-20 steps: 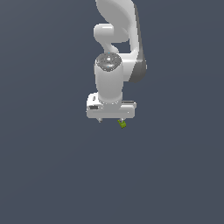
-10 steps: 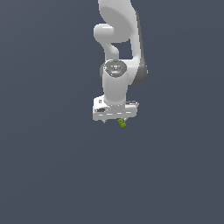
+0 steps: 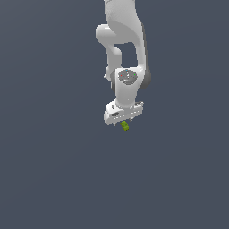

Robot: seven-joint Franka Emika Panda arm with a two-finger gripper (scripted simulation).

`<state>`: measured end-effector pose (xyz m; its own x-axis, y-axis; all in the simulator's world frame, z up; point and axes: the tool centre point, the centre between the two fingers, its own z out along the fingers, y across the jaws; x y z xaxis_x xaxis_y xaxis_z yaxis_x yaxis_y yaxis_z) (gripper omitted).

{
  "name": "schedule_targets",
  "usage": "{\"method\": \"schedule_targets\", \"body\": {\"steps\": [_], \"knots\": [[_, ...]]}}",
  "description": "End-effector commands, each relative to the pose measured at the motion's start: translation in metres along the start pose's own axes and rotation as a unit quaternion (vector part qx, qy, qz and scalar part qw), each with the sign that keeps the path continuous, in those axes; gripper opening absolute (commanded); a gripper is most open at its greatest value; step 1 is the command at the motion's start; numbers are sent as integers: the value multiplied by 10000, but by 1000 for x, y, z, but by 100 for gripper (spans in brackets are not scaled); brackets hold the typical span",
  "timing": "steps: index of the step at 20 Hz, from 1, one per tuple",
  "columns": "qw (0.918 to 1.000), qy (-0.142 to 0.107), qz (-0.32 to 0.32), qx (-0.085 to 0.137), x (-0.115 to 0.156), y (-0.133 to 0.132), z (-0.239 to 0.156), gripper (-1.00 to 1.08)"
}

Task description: Pick up the object and move it to a goal position.

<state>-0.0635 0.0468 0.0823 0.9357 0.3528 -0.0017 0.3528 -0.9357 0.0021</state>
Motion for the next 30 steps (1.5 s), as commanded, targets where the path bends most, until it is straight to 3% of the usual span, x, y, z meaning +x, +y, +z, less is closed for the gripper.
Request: {"method": "schedule_targets", "body": {"steps": [1, 8, 29, 30], "knots": [[9997, 6, -241, 1, -7, -9, 9, 100], [9985, 9, -544, 10, -16, -22, 20, 100], [9985, 8, -548, 10, -17, -22, 70, 100], [9985, 8, -548, 10, -17, -22, 70, -100]]}}
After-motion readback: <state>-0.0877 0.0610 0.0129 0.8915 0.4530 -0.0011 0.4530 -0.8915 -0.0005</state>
